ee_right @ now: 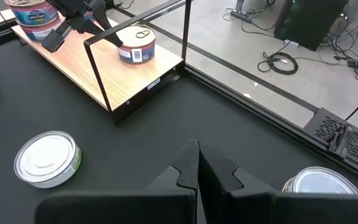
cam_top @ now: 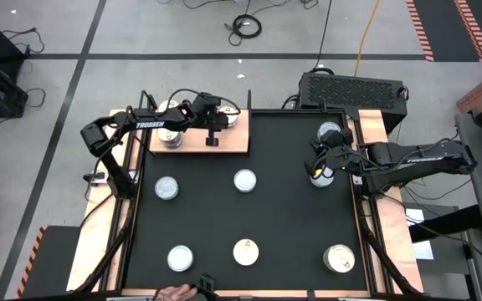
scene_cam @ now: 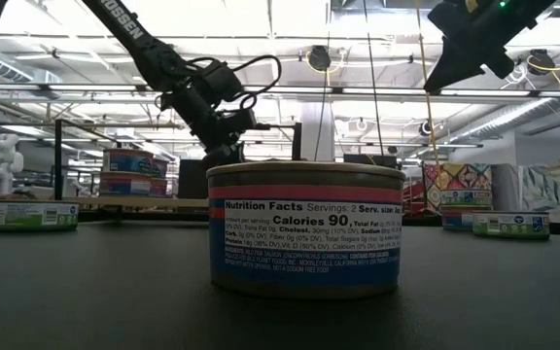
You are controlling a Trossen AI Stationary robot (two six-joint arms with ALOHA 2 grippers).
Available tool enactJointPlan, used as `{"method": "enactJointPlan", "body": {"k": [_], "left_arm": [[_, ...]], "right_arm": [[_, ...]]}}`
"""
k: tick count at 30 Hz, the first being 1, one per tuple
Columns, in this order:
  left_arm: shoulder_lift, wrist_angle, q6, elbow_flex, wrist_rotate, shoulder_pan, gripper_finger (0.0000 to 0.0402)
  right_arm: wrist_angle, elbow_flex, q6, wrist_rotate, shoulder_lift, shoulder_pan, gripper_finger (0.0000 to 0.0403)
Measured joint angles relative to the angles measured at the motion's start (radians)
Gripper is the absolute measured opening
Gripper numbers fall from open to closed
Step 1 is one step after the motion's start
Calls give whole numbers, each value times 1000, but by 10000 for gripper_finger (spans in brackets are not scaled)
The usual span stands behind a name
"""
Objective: Stack canned seafood by type on shelf
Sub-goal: Put the blue tuna can on the shelf, then remove the green tuna can from the top of the blue tuna can
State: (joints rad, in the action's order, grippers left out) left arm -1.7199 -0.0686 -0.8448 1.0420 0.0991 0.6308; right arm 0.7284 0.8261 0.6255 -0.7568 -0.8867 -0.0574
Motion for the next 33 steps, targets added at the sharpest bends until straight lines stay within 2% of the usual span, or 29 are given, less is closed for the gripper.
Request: {"method": "enactJointPlan", "body": {"k": [9,19,22,25,33], "left_arm": [[0,-1,-2,0,-129,-28,11],[1,3,-4,0,-137,-57,48],[1,2,-10,0,-186,-63,56],[10,-13,-10,5,-230,-72,59],[75,-71,11,9,-210,-109,59]], "right_arm": [[1,0,-10,2,0,0,0],[1,0,-36,3,0,0,0],[2,0,-36,3,0,0,0],[2,0,-43,1,0,0,0],[-7,0,-36,-2,0,0,0]]}}
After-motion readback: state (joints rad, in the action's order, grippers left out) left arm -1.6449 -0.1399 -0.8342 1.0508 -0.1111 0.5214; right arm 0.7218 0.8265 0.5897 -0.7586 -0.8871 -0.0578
